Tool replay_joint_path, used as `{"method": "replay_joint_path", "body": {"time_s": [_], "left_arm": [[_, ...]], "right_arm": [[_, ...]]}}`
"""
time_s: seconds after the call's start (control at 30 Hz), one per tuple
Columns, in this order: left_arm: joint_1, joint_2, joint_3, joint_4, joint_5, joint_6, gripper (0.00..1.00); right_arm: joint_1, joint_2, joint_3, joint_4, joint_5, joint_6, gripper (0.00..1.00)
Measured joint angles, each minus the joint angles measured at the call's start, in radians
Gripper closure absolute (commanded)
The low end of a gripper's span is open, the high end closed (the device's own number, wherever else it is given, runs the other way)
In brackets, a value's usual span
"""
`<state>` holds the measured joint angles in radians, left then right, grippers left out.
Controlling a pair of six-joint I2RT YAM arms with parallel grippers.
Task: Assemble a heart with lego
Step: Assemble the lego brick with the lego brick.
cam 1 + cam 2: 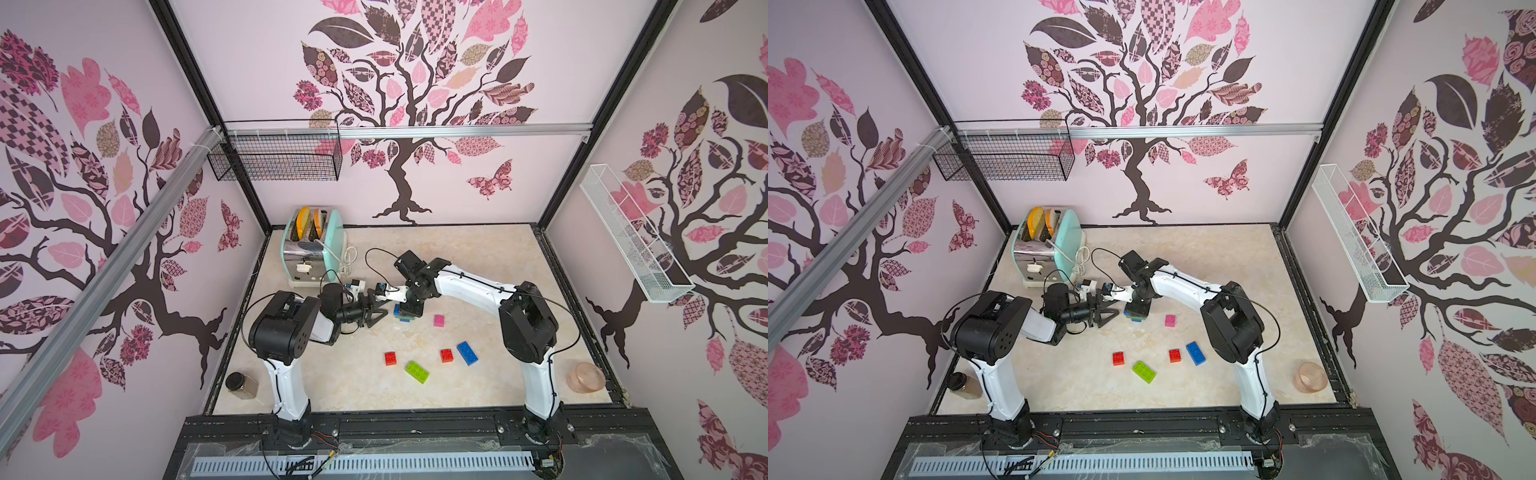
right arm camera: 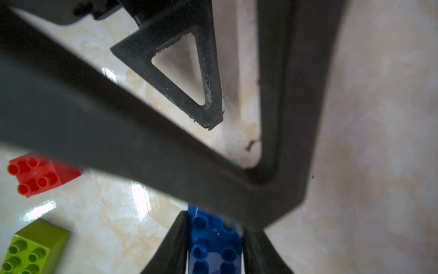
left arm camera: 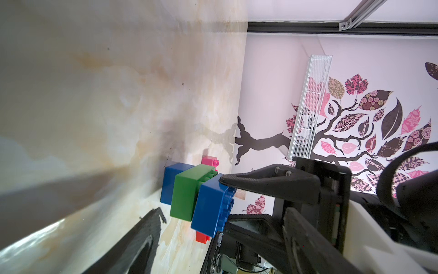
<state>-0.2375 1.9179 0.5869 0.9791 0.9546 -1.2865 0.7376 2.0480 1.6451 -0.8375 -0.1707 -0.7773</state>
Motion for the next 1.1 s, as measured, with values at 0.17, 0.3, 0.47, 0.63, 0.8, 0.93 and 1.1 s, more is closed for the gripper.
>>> {"method": "replay_joint_path", "body": {"time_s": [0.17, 0.3, 0.47, 0.63, 0.8, 0.93, 1.1], "left_arm": [[0.000, 0.000, 0.000, 0.000, 0.000, 0.000, 0.16], [0.000, 0.000, 0.000, 0.000, 0.000, 0.000, 0.16], [0.000, 0.000, 0.000, 0.000, 0.000, 0.000, 0.16], [0.000, 0.000, 0.000, 0.000, 0.000, 0.000, 0.16], [0.000, 0.000, 0.000, 0.000, 0.000, 0.000, 0.16], [0.000, 0.000, 0.000, -0.001, 0.000, 0.000, 0.17], [0.000, 0.006, 0.000, -0.001, 0.000, 0.002, 0.20]], "right_arm": [[0.000, 0.002, 0.000, 0.001, 0.000, 0.003, 0.61], [0.000, 0.003, 0.000, 0.003, 0.003, 0.007, 0.59], [0.000, 0.003, 0.000, 0.010, 0.007, 0.011, 0.58], [0.000, 0.006, 0.000, 0.012, 0.008, 0.011, 0.61], [0.000, 0.017, 0.000, 0.018, 0.006, 0.011, 0.69], [0.000, 0.017, 0.000, 0.021, 0.002, 0.013, 0.74], [0.000, 0.017, 0.000, 0.027, -0.007, 0.014, 0.75]]}}
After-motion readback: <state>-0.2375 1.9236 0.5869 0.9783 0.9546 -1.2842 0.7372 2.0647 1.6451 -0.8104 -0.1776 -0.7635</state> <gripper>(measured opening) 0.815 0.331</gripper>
